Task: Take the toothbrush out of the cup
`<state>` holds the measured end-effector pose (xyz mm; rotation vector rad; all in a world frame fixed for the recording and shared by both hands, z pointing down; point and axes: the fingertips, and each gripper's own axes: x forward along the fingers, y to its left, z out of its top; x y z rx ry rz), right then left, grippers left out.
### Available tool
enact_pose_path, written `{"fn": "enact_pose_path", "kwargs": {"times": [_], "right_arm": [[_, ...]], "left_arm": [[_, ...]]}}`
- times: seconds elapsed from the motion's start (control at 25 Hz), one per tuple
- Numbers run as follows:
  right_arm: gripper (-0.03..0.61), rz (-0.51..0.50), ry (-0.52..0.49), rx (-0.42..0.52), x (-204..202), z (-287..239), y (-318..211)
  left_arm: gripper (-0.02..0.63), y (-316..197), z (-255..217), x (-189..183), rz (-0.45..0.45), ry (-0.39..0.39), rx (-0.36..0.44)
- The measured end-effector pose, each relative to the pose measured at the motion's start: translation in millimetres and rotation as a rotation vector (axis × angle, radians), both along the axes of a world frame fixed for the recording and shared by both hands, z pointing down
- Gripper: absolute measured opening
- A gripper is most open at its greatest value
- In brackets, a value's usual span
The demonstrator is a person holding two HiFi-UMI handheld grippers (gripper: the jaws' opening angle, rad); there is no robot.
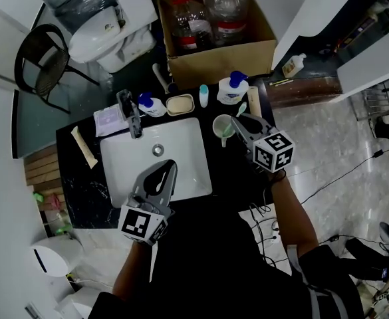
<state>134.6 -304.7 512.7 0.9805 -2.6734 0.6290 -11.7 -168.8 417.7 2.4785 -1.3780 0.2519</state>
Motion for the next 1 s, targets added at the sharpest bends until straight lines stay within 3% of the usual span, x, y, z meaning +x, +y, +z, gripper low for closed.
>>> {"fn": "enact_pose_path", "kwargs": {"times": [0.2,1.0], "right_arm": [[0.035,0.021,-0.005,0.036,6.6,-19.5,4.7],[0.035,0.087,-0.029,0.168,26.5,-92.7,35.1]], "left_arm": [[0.017,2.5,-1.1,-4.6,0.004,-0.004,0.056],[0.015,2.1,-17.2,2.2,0.02,0.026,0.102]]}}
